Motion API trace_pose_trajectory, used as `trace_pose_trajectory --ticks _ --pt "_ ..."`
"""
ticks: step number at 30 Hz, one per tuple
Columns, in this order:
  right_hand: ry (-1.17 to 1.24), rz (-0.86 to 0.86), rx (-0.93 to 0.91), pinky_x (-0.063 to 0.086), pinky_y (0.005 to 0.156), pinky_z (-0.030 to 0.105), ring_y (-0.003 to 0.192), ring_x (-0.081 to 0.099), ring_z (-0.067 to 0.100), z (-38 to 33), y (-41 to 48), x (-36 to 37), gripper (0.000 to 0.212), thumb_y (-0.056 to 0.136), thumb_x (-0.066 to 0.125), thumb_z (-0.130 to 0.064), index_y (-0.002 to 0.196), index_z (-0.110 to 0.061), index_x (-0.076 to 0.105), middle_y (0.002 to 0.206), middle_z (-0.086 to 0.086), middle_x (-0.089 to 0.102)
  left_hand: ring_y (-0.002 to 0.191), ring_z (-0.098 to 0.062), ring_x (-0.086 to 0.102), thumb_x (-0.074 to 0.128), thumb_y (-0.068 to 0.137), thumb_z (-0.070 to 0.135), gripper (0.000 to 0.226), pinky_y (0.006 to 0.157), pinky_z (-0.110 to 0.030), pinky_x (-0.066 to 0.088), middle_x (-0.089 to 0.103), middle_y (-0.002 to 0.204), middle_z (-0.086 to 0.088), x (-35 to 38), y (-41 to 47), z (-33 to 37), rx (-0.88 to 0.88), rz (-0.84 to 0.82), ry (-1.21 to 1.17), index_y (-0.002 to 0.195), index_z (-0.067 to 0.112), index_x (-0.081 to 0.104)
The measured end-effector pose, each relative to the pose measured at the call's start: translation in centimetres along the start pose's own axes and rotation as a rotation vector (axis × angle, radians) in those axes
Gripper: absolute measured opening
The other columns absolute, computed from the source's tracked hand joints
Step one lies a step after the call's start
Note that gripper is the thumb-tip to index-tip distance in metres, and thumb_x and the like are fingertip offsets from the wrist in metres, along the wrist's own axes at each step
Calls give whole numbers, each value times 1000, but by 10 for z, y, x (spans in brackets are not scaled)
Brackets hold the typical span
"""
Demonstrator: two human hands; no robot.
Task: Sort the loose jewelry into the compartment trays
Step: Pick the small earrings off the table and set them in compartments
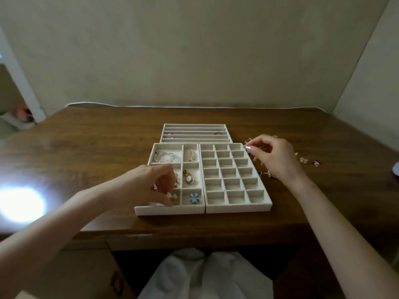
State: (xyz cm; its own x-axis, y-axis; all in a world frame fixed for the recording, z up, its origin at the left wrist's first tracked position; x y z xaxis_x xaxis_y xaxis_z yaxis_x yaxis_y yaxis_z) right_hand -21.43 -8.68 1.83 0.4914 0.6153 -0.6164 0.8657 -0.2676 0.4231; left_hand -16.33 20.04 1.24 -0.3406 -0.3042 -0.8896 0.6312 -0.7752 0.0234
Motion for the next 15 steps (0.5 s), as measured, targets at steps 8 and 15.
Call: trace_pose_trajectory --ticks 8,15 --pt "57 25 -9 42 58 14 67 60 3 4 -4 -6 5 89 63 -20 90 -21 67 80 -10 64 78 -3 56 75 74 28 20 64 -16 48 55 86 15 10 -3 -3 93 138 79 75 26 55" --pt "36 25 20 47 60 20 70 62 9 15 -7 -16 7 89 63 -19 92 -19 69 83 -7 66 83 -2 57 50 76 56 26 64 -8 44 53 91 16 6 -8 0 173 135 60 80 32 60"
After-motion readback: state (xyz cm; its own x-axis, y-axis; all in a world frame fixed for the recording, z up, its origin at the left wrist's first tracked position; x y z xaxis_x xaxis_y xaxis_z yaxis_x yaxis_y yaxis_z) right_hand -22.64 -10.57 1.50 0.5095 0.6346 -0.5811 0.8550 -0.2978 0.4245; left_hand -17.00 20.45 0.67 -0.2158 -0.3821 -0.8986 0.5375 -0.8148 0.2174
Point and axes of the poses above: each hand's wrist, its own y-axis towards the middle knuckle, its own x-axis out of the palm, z = x × y, the point moved 2 cm from there along y, towards the middle knuckle
